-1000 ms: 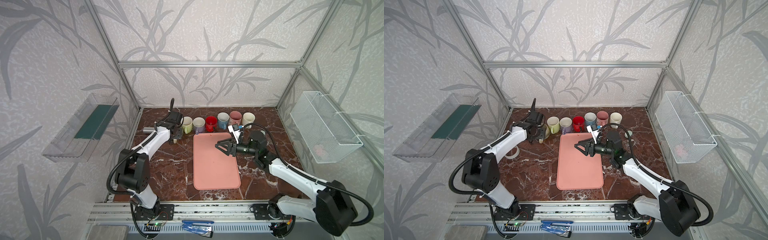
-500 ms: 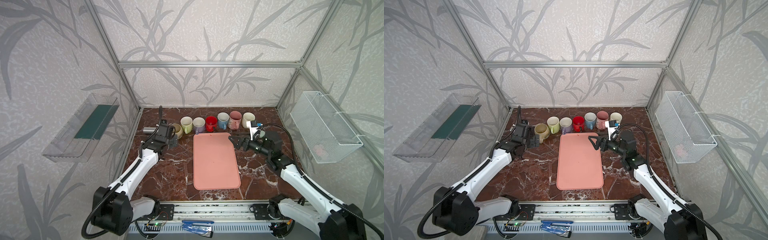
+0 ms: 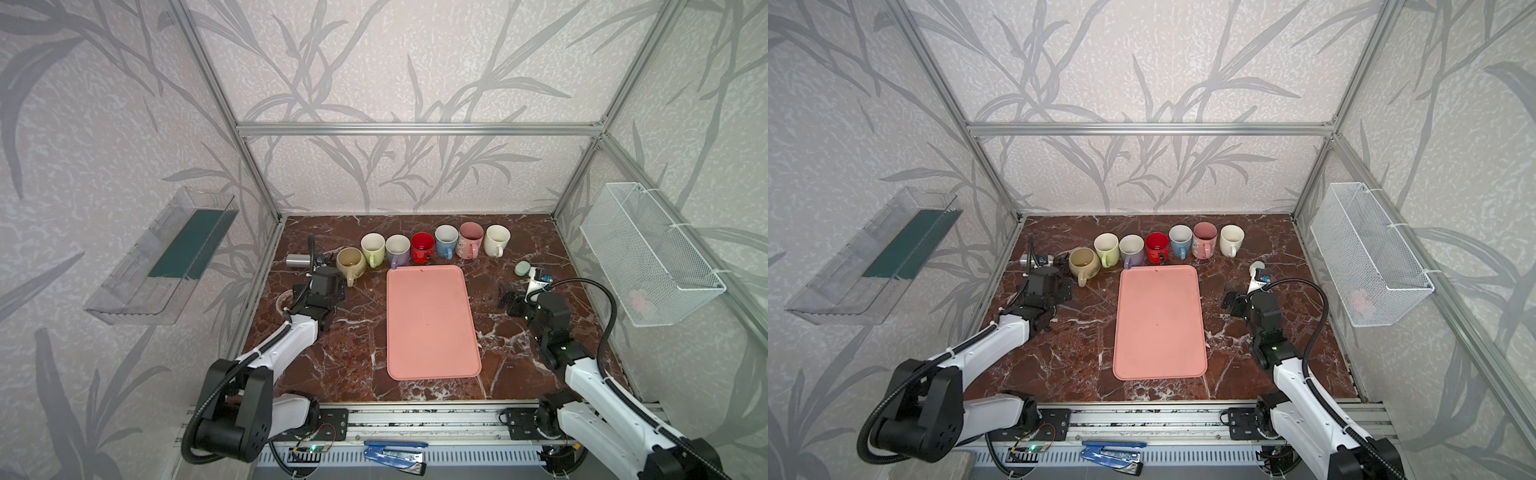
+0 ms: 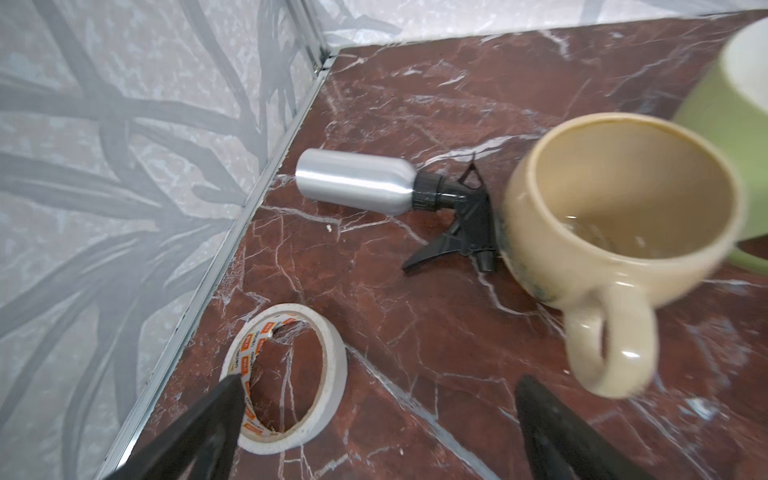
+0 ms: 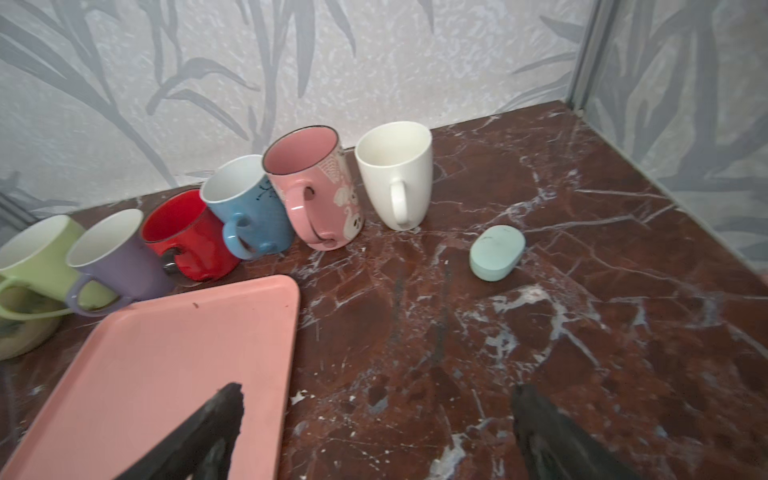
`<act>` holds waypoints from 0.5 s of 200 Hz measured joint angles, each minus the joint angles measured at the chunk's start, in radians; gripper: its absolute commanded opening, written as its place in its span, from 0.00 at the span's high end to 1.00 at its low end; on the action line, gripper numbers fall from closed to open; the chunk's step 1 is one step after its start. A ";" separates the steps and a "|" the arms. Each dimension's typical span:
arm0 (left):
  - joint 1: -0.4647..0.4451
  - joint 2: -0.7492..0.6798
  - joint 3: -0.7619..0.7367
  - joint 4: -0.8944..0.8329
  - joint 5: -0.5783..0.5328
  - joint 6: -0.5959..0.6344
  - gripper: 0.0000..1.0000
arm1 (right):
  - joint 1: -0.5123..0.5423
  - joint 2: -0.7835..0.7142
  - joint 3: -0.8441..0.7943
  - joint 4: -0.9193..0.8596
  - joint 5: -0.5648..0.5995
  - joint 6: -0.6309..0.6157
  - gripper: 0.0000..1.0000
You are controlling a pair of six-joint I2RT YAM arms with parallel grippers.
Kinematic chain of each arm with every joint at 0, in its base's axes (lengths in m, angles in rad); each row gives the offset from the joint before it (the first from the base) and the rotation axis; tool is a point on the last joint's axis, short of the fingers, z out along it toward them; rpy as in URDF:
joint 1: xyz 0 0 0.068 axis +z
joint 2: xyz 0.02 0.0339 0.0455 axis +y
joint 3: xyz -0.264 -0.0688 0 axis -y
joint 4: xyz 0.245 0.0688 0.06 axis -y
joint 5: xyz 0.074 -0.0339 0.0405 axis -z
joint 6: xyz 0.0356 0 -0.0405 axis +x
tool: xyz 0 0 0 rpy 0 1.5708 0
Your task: Turn the mug right side up
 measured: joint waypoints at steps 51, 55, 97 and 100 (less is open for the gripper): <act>0.060 0.145 -0.034 0.312 0.055 0.075 0.01 | -0.066 0.111 -0.027 0.154 0.102 -0.121 0.01; 0.060 0.158 -0.037 0.339 0.056 0.081 0.01 | -0.072 0.117 -0.029 0.167 0.105 -0.129 0.01; 0.110 0.225 -0.078 0.485 0.134 0.095 0.01 | -0.141 0.222 -0.043 0.294 0.111 -0.177 0.01; 0.116 0.227 -0.082 0.495 0.142 0.093 0.01 | -0.145 0.234 -0.044 0.305 0.111 -0.179 0.01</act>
